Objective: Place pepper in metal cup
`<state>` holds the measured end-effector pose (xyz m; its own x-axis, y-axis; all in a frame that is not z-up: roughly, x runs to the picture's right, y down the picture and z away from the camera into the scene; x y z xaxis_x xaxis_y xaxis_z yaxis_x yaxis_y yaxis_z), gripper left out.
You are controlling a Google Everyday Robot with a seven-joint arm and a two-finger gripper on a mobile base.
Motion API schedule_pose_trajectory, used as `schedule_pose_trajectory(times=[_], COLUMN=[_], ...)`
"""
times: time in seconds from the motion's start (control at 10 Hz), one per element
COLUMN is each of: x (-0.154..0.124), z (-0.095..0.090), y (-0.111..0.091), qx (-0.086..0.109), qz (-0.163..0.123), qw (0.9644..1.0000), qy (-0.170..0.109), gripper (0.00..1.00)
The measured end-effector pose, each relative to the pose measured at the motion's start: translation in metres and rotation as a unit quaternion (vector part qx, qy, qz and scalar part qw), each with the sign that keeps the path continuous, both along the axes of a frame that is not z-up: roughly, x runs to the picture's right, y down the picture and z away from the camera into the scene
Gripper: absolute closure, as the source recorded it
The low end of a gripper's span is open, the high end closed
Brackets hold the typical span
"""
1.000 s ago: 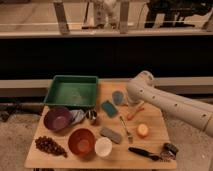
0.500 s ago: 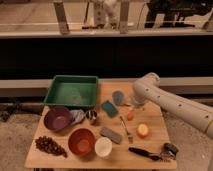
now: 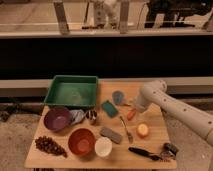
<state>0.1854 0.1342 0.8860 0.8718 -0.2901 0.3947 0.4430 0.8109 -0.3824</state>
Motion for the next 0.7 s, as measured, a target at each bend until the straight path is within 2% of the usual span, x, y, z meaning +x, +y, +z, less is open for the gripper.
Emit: schedule_pose_trajectory(times=[0.3, 0.7], x=[-0.003, -0.0063], z=[0.007, 0.0105], y=[0.0062, 0.0108], qx=[0.014, 0.011], qz=[-0.05, -0.08], qw=[0.9981, 0.9959], qy=[-0.031, -0.04], gripper=[0.2, 0.2])
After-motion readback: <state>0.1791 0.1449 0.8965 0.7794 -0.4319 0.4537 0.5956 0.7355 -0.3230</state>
